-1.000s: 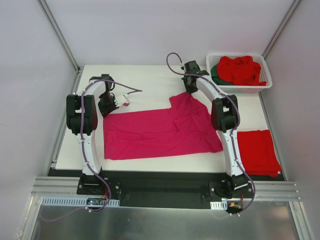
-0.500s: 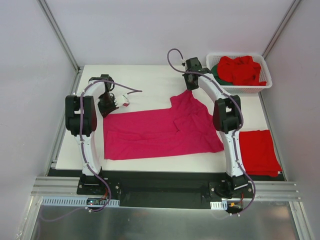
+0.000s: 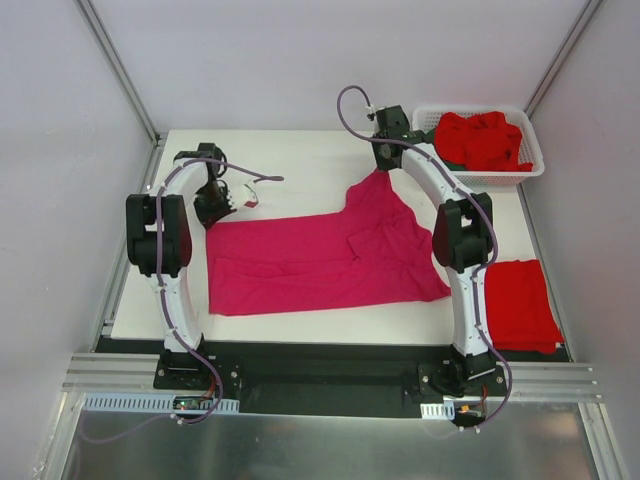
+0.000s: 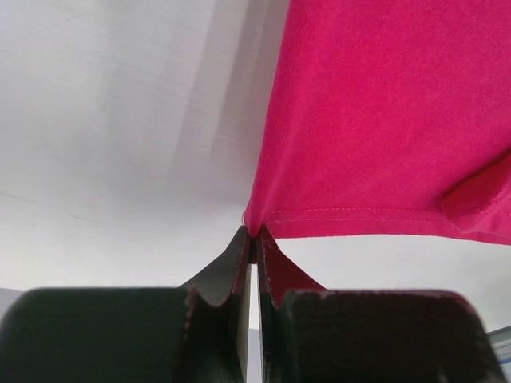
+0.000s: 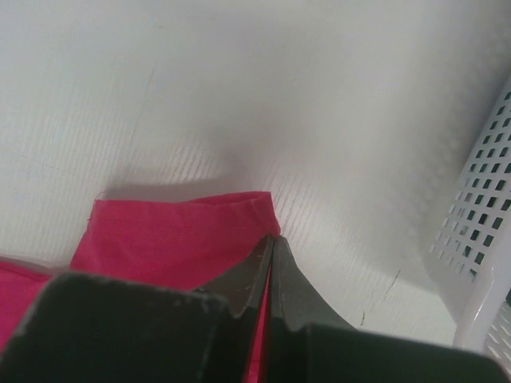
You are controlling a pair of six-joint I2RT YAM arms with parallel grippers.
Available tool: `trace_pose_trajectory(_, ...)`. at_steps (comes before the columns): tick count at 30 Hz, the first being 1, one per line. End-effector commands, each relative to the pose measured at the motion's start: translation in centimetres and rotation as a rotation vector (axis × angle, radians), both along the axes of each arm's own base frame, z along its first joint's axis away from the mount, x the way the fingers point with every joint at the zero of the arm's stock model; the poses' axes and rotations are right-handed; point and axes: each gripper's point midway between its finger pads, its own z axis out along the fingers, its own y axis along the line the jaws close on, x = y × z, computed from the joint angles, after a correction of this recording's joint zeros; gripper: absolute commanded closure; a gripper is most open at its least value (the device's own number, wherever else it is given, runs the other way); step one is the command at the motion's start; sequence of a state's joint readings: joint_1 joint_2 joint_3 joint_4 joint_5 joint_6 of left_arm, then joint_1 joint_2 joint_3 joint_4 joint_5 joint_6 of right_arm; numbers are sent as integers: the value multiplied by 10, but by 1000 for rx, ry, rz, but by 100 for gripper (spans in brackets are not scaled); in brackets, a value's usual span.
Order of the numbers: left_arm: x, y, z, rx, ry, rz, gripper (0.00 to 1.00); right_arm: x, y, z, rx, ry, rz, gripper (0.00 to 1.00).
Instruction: Fold and stack the t-shirts
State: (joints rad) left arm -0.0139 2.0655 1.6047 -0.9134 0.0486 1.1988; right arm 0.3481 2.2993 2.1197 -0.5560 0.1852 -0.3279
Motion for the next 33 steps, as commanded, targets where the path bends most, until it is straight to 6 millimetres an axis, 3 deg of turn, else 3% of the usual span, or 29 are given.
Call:
trace_pose_trajectory(1, 13, -6, 36, -11, -106, -48, 100, 5, -5, 32, -13, -87, -23, 99)
trace_pose_trajectory(8, 27, -4, 41, 0, -147, -60, 100, 7, -19, 44, -57, -125, -71, 99)
trace_pose_trajectory(18, 49, -8, 46, -3, -190, -76, 100, 3, -54, 71, -125, -181, -164, 99)
trace_pose_trajectory(24, 62, -16, 43, 3, -199, -98, 100, -4, -75, 73, -134, -169, -189, 99)
trace_pose_trajectory(33, 68, -26, 45, 3, -213, -116, 100, -10, -77, 85, -122, -194, -187, 99)
